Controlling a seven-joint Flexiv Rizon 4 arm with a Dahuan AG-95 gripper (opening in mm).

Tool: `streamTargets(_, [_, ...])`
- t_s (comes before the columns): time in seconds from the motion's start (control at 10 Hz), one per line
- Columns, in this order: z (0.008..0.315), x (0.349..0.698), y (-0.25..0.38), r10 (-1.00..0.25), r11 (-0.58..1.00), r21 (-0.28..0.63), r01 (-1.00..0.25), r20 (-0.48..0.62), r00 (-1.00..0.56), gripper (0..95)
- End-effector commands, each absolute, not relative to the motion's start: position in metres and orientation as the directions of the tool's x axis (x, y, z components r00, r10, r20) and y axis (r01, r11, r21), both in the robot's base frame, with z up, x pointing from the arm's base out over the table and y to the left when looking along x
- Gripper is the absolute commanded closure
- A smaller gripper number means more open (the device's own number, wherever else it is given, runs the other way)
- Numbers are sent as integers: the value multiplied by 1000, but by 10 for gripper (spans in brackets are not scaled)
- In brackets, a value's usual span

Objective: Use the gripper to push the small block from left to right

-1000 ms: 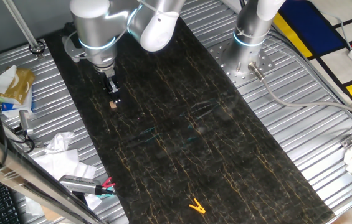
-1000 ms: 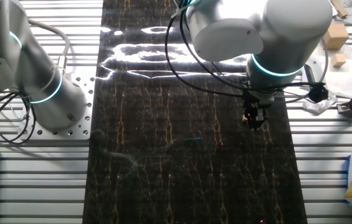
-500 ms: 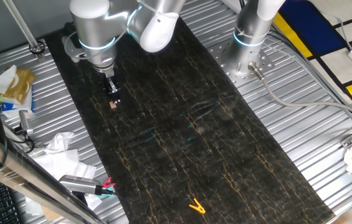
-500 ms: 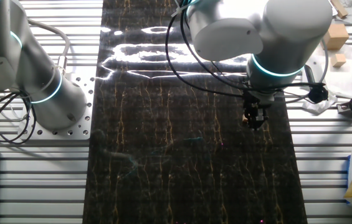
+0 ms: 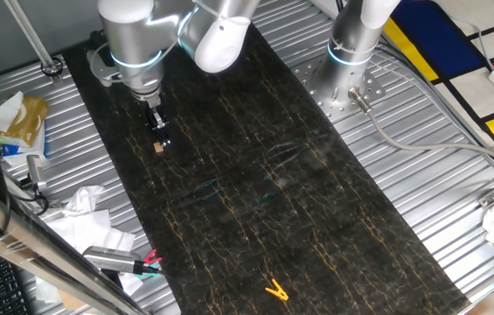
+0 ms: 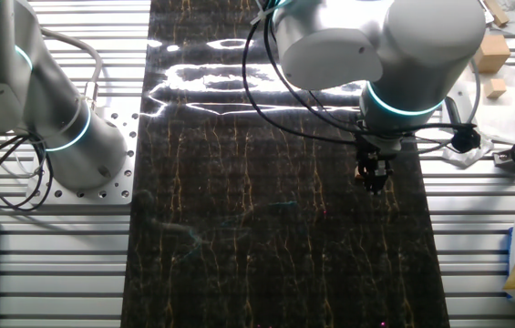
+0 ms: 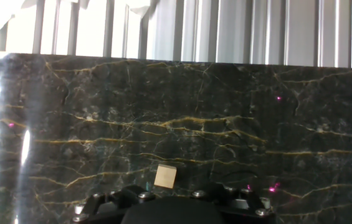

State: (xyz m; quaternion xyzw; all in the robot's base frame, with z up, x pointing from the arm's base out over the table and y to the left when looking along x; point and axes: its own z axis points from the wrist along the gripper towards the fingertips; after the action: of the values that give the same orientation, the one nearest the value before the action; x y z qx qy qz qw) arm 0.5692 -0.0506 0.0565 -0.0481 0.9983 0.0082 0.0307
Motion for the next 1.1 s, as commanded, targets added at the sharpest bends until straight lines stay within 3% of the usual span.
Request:
streamTargets(0.1, [54,570,-51,-96,995,15,-97,-63,-993,190])
streamTargets(1.1, [40,582,-46,-65,996,58,-69,-56,-996,190])
